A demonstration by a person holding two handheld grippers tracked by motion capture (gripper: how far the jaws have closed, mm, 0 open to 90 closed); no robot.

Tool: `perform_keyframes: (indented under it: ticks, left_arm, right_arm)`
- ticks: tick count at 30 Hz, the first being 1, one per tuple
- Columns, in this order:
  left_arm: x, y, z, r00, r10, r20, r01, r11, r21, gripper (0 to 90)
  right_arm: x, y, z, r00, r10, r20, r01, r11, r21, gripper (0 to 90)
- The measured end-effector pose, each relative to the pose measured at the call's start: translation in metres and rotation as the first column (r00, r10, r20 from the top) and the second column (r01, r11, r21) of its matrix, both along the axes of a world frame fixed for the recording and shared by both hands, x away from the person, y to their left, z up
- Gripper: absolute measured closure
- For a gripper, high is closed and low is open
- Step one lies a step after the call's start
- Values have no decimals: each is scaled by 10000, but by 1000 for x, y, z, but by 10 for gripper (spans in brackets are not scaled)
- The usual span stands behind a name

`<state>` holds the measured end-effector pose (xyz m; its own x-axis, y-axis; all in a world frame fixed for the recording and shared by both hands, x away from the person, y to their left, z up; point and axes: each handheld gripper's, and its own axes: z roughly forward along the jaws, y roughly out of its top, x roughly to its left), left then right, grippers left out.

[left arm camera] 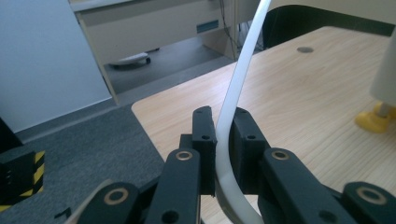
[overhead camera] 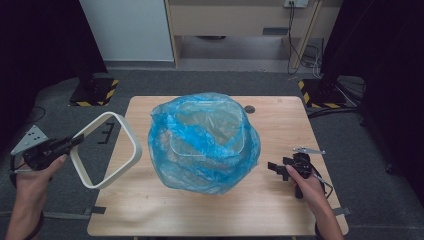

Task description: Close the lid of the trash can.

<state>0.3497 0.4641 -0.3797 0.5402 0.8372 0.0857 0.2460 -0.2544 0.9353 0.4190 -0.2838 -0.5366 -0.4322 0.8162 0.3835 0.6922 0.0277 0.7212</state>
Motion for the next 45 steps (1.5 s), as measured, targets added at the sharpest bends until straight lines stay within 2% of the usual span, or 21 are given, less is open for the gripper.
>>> perform_keyframes:
  ticks: [4, 10, 16, 20, 26, 34, 45]
  left_arm:
    - [-4, -2, 11, 9998, -162, 131, 161, 9998, 76, 813]
    - [-8, -6, 27, 9982, -498, 339, 500, 9987, -38, 814]
    - [-8, -12, 40, 9963, -728, 459, 734, 9972, -109, 813]
    - [-6, -19, 51, 9937, -942, 605, 954, 9953, -179, 814]
    - [-1, -35, 70, 9865, -1369, 895, 1379, 9904, -44, 813]
    - [4, -56, 96, 9781, -1799, 1046, 1795, 9837, 138, 813]
    - [19, -96, 128, 9574, -2700, 1027, 2671, 9628, 404, 814]
  right_arm:
    - [0, 0, 0, 10000, 13, 6, -13, 10000, -3, 90]
    - [0, 0, 0, 10000, 45, 52, -45, 10000, -22, 90]
    - [-1, 0, 0, 10000, 72, 52, -72, 10000, -29, 90]
    - [-1, 1, 0, 9999, 117, 108, -115, 9997, -205, 90]
    - [-2, 1, 0, 9999, 100, 139, -97, 9998, -178, 90]
    - [-2, 0, -1, 9996, 137, 236, -134, 9998, -137, 90]
    - [-3, 0, -2, 9995, 130, 283, -128, 9999, -100, 90]
